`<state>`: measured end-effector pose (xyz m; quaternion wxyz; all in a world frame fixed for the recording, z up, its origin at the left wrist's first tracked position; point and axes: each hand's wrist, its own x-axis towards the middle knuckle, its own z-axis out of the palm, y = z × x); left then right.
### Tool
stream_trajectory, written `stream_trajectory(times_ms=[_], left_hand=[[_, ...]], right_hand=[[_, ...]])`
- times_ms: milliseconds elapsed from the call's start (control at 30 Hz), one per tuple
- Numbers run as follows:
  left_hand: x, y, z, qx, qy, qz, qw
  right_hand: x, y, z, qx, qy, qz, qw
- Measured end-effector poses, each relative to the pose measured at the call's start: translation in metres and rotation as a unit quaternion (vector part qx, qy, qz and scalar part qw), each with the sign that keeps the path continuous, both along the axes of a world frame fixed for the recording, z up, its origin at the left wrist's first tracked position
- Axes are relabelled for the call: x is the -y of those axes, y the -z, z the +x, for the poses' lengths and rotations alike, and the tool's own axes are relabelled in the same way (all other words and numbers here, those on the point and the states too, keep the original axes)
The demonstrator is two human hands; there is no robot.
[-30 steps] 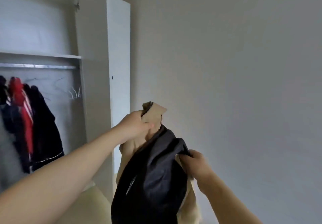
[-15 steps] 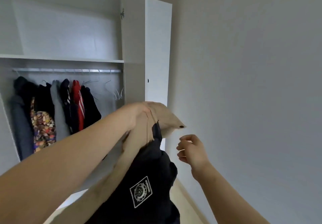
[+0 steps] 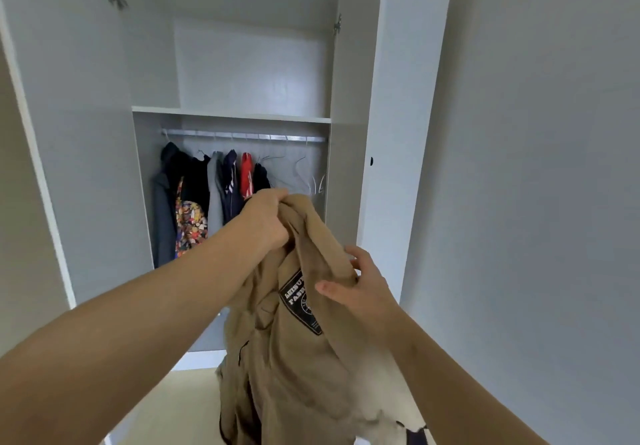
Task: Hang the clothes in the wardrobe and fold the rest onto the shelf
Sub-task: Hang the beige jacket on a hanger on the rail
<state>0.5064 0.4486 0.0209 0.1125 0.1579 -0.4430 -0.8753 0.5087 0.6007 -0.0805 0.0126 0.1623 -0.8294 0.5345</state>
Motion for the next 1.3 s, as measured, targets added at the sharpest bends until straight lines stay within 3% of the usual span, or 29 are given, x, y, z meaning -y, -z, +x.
stream_trajectory(times_ms=[33,100,233,300,400,467,533,600,700,733,800,867,933,1067,1133,1233,1267,1300], left_hand=[[0.004,0.003,-0.002,0.003,0.016,-0.062,0.998],[0.008,0.003,-0.001,0.023,0.035,-0.031,0.999],[0.013,-0.004,0.005,-0.013,0.001,-0.108,0.994],[0.019,-0.007,0.008,-0.039,0.01,-0.141,0.989],[0.028,-0.016,0.017,-0.066,0.132,-0.194,0.97],[0.034,-0.026,0.021,-0.094,0.186,-0.253,0.945],[0.037,-0.036,0.021,-0.127,0.195,-0.333,0.914],[0.038,-0.043,0.021,-0.111,0.163,-0.515,0.834],[0.038,-0.04,0.018,-0.054,0.074,-0.772,0.629],[0.037,-0.038,0.019,-0.058,0.056,-0.803,0.59],[0.038,-0.035,0.025,-0.098,0.052,-0.82,0.562],[0.041,-0.038,0.03,-0.119,0.068,-0.838,0.528],[0.042,-0.041,0.035,-0.126,0.084,-0.852,0.501],[0.051,-0.043,0.039,-0.139,0.106,-0.884,0.433],[0.061,-0.039,0.041,-0.132,0.057,-0.892,0.428],[0.069,-0.029,0.042,-0.137,-0.034,-0.879,0.456],[0.069,-0.027,0.043,-0.154,-0.053,-0.869,0.467],[0.069,-0.026,0.045,-0.176,-0.068,-0.859,0.476]], right_hand=[[0.002,0.003,-0.004,-0.021,0.009,0.048,0.999],[0.003,0.005,-0.009,-0.044,0.036,0.081,0.995],[0.007,0.001,-0.011,-0.06,-0.036,0.023,0.997],[0.007,-0.004,-0.006,0.04,-0.152,-0.025,0.987],[0.007,-0.003,-0.001,0.17,-0.268,-0.124,0.94],[0.008,-0.004,-0.006,0.153,-0.181,-0.218,0.947],[0.01,-0.003,-0.015,0.085,-0.016,-0.23,0.969],[0.01,-0.002,-0.022,0.036,0.074,-0.166,0.983],[0.011,0.006,-0.025,0.018,0.053,-0.117,0.992],[0.011,0.007,-0.026,0.023,0.037,-0.115,0.992],[0.011,0.006,-0.024,0.053,0.012,-0.117,0.992],[0.013,0.007,-0.019,0.138,-0.032,-0.16,0.977],[0.015,0.012,-0.014,0.176,-0.057,-0.138,0.973],[0.013,-0.001,-0.011,0.051,-0.017,0.035,0.998],[0.016,-0.013,-0.002,0.128,-0.148,0.069,0.978],[0.021,-0.022,0.014,0.304,-0.389,0.035,0.869],[0.023,-0.024,0.015,0.311,-0.394,0.019,0.864],[0.026,-0.024,0.014,0.294,-0.355,0.004,0.887]])
